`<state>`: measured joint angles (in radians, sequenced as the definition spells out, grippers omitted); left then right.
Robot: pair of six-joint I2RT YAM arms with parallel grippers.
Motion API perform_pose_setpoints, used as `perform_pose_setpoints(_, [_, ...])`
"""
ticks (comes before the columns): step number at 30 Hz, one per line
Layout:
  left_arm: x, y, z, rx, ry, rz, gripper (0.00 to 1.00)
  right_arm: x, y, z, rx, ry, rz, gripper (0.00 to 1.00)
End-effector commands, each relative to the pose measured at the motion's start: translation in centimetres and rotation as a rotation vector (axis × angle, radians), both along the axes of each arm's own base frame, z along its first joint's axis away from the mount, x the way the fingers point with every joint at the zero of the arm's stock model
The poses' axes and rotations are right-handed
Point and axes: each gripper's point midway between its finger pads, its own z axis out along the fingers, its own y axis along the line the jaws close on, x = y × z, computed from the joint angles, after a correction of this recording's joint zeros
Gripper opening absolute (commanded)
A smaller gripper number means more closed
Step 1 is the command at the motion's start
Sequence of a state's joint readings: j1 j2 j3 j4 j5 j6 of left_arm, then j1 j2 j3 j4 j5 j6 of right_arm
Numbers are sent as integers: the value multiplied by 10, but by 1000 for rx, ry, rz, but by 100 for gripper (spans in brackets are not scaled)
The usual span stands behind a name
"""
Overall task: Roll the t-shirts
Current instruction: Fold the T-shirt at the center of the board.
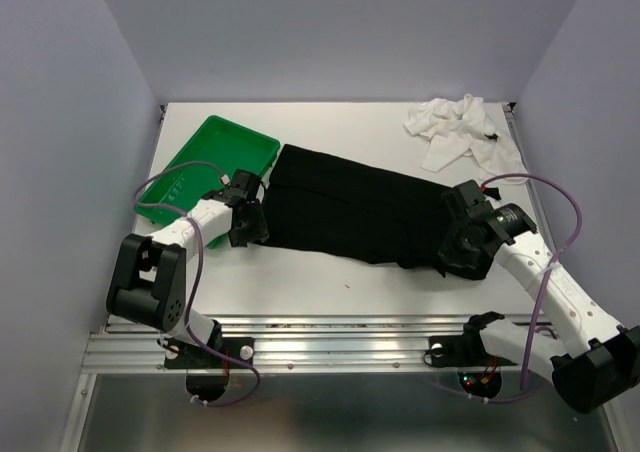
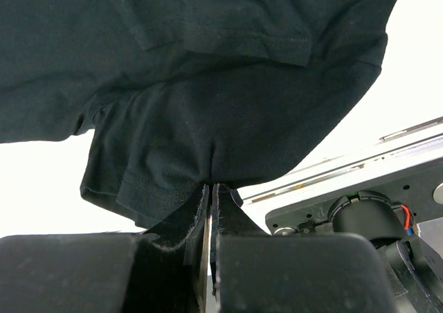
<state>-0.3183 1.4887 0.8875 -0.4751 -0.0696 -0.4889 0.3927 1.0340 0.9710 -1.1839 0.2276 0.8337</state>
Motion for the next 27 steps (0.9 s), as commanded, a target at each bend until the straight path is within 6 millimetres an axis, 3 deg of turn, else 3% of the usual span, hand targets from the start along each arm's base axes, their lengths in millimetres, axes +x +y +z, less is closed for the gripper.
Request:
perform_pose_setpoints(1, [12, 5, 1, -1, -77, 85, 57, 8, 2, 4, 12, -39, 3, 1])
perform_pose_setpoints(7, [27, 5, -7, -2, -119, 135, 54, 8, 1, 3, 12, -45, 0, 1])
perform_pose_setpoints(14, [31, 3, -23, 14, -76, 145, 42, 11, 1, 5, 7, -56, -3, 1])
perform_pose_setpoints(16, [29, 2, -28, 10, -61, 146, 36, 12, 1, 5, 6, -62, -3, 1])
perform_pose_setpoints(19, [29, 0, -28, 5, -52, 137, 12, 14, -1, 5, -5, -64, -5, 1])
perform_pose_setpoints(20, [34, -1, -21, 2, -65, 132, 0, 14, -2, 5, -12, -64, -9, 1])
perform_pose_setpoints(23, [40, -1, -2, 5, -91, 128, 0, 19, -7, 12, -37, -87, -26, 1])
perform_pose_setpoints(27, [62, -8, 41, -28, -177, 112, 0, 30, -18, 28, -106, -132, -50, 1])
